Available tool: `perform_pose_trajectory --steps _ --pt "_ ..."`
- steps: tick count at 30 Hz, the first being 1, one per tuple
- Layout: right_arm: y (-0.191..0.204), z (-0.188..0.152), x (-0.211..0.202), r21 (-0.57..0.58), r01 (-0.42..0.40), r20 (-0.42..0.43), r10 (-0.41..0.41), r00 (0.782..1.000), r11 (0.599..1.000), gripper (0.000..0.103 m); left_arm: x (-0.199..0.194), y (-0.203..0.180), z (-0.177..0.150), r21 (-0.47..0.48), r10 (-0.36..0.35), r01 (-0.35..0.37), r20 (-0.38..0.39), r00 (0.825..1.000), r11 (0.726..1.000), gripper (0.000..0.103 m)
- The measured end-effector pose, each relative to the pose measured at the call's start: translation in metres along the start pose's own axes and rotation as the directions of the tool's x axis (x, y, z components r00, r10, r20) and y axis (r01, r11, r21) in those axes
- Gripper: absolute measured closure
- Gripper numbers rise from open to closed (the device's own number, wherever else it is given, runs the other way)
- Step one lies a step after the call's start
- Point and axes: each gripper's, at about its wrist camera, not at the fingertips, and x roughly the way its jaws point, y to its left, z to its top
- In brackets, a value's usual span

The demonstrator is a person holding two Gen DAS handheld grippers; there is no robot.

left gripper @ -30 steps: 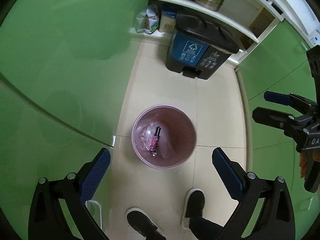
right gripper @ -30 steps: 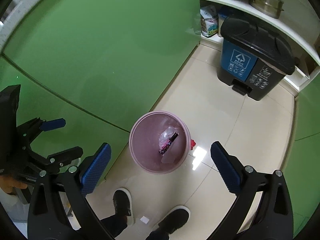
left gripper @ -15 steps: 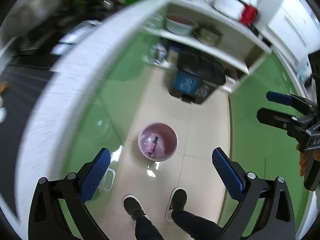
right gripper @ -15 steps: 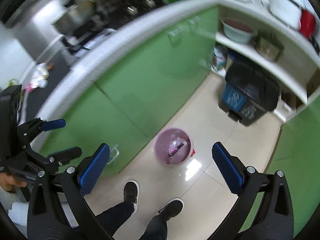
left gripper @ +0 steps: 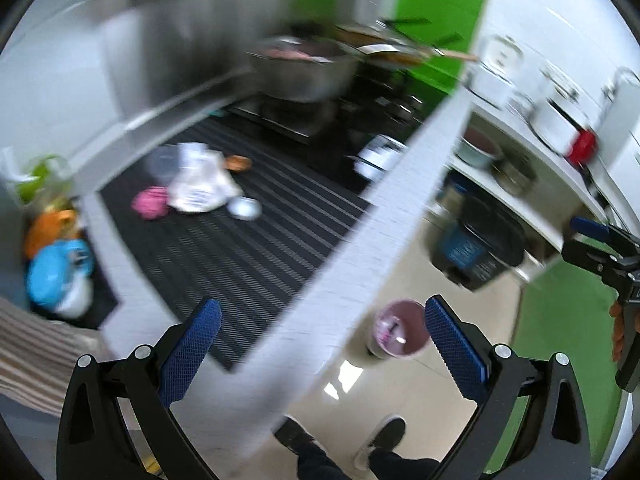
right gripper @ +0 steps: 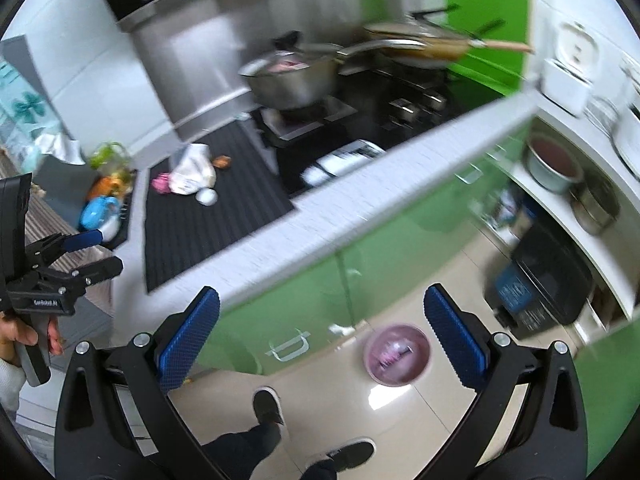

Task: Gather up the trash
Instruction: 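Return both grippers to the counter mat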

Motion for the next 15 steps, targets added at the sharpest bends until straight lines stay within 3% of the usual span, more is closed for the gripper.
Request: perform_pose_trajectory --steps 6,15 --pt "0.06 0.04 0.021 -0.069 -0.049 0.021 0.05 0.999 0.996 0.003 -0.017 0.065 0.01 -0.067 0.06 -0.058 0.03 0.998 0.996 0.005" --pt "0.122 0.081 0.085 -0.156 -0.073 -0.032 0.069 0.997 0.985 0.003 0.004 0.118 0.024 -0.101 0.049 -0.048 0.011 0.999 0.994 0.005"
